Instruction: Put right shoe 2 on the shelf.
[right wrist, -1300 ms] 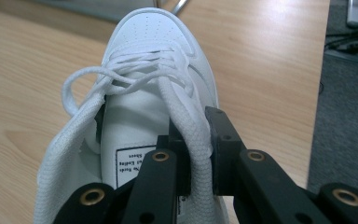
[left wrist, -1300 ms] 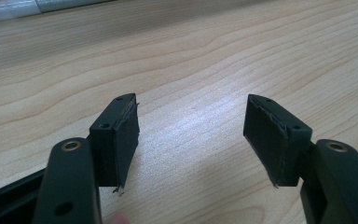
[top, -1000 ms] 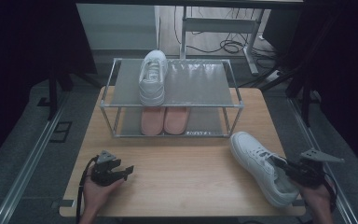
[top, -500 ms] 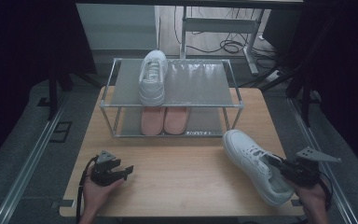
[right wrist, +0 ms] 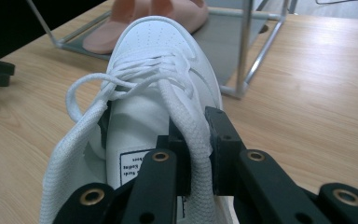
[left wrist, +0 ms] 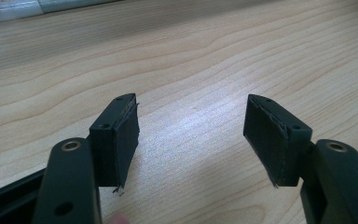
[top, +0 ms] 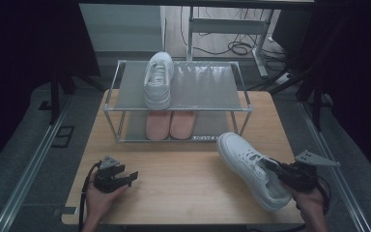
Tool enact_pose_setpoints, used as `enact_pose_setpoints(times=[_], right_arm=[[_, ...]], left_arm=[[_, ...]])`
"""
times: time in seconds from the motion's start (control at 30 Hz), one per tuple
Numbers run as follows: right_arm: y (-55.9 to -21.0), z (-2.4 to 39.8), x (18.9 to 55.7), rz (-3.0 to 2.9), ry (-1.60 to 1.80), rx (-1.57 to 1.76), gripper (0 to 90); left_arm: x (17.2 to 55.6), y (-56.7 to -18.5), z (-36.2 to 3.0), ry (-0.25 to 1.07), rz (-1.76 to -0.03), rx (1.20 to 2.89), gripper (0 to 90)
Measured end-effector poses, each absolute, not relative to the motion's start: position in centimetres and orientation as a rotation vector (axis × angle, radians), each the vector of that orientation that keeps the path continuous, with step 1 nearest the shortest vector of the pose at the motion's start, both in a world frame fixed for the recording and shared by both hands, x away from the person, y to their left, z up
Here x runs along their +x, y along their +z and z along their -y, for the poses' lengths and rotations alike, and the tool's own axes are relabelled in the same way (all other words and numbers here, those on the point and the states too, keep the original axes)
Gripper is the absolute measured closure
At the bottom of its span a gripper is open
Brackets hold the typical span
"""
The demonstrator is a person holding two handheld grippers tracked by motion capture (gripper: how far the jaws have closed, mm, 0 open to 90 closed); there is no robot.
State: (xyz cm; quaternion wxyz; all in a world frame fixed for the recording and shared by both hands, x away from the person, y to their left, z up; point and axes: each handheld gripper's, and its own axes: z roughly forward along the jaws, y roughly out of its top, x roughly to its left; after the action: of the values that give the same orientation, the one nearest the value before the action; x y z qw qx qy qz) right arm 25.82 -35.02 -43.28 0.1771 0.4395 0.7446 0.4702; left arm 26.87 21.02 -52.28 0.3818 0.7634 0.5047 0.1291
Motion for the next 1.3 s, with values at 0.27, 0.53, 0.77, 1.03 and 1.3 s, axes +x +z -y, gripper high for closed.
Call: enact_pose_setpoints(times=[0.27,0.53,0.77,1.03,1.3], right_arm=[[-43.1,32.8,26.5,-2.126,1.377,1.209,81.7],[-41.8,31.0,26.8,-2.139,1.425,1.147,81.7],[-40.8,29.6,27.2,-2.138,1.444,1.114,81.7],[-39.9,27.8,27.8,-2.15,1.473,1.071,81.7],[-38.4,27.2,27.9,-2.123,1.522,1.044,81.7]], left_arm=[[26.9,-52.3,-21.0,0.329,-1.288,1.949,36.1],[26.9,-52.3,-21.0,0.328,-1.288,1.95,36.1],[26.9,-52.3,-21.0,0.328,-1.288,1.947,36.1],[27.0,-52.4,-21.1,0.329,-1.289,1.945,36.1],[27.0,-52.4,-21.1,0.326,-1.285,1.951,36.0]])
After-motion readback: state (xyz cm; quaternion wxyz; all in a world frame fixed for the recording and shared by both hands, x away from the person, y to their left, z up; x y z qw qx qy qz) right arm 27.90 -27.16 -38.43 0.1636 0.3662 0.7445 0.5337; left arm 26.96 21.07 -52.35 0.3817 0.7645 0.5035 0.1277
